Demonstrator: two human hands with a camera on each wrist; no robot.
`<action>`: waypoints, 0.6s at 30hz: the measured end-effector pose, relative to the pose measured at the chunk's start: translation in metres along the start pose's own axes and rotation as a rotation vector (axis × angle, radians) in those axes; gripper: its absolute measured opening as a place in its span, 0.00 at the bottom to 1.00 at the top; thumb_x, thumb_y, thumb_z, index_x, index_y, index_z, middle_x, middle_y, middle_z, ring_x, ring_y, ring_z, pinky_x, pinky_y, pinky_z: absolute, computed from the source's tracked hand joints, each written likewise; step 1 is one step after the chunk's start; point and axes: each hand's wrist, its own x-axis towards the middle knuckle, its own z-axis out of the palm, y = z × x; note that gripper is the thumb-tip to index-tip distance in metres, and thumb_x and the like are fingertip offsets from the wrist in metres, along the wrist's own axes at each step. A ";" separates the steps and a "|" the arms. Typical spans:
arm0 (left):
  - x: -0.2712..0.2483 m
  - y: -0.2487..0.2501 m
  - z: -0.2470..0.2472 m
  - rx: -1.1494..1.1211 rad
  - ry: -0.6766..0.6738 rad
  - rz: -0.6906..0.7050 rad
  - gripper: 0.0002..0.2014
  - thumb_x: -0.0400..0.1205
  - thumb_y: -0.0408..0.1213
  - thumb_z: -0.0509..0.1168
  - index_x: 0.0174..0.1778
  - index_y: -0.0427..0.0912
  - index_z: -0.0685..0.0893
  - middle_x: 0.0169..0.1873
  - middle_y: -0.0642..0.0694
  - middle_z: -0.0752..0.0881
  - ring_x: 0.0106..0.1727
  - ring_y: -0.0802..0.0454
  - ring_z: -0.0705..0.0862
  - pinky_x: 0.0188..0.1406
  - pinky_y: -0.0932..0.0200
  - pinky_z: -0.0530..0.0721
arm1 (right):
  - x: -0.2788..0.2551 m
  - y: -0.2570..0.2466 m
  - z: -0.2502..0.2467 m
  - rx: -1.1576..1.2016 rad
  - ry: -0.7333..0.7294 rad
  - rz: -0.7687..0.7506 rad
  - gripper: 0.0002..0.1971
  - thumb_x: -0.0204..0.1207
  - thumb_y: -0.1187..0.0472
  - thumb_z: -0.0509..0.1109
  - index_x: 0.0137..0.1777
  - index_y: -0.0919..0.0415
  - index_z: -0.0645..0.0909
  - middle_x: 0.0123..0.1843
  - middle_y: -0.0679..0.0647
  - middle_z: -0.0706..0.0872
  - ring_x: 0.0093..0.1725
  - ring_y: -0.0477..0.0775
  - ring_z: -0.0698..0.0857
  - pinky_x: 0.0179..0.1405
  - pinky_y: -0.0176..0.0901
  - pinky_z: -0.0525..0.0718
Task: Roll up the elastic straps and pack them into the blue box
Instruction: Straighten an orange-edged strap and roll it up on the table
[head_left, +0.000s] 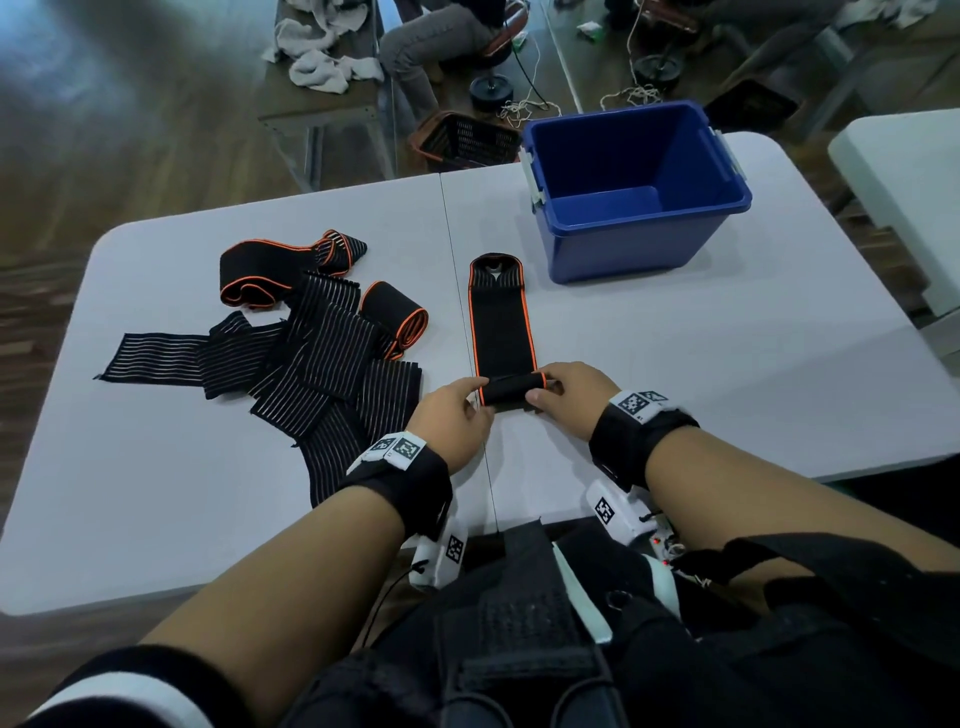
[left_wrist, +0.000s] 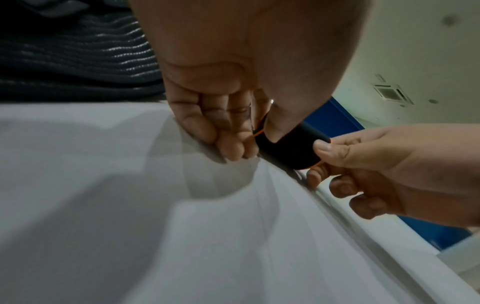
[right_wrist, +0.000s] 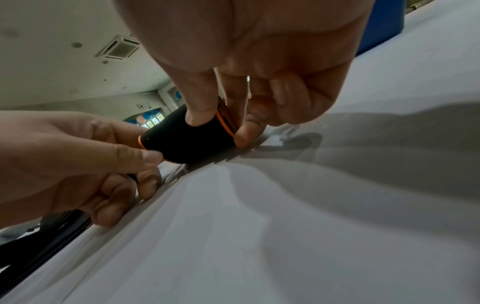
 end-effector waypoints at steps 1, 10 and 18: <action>0.000 0.001 0.000 -0.021 0.013 -0.011 0.18 0.84 0.40 0.66 0.71 0.50 0.82 0.29 0.51 0.85 0.32 0.55 0.83 0.33 0.60 0.77 | 0.000 -0.001 0.000 0.001 0.000 0.006 0.10 0.82 0.52 0.68 0.54 0.56 0.84 0.40 0.46 0.86 0.45 0.52 0.84 0.42 0.42 0.77; 0.003 0.003 -0.003 -0.048 -0.012 -0.113 0.15 0.87 0.48 0.63 0.43 0.42 0.86 0.30 0.51 0.83 0.36 0.49 0.83 0.36 0.58 0.76 | 0.007 -0.008 0.000 -0.049 -0.021 0.148 0.26 0.85 0.42 0.60 0.34 0.62 0.78 0.35 0.58 0.83 0.37 0.59 0.80 0.38 0.45 0.74; 0.009 0.009 -0.008 0.000 -0.072 -0.201 0.20 0.87 0.50 0.64 0.36 0.38 0.87 0.35 0.41 0.90 0.35 0.48 0.83 0.38 0.57 0.80 | 0.015 -0.013 0.004 -0.140 -0.023 0.281 0.29 0.82 0.37 0.60 0.37 0.64 0.79 0.34 0.57 0.82 0.34 0.58 0.81 0.30 0.45 0.71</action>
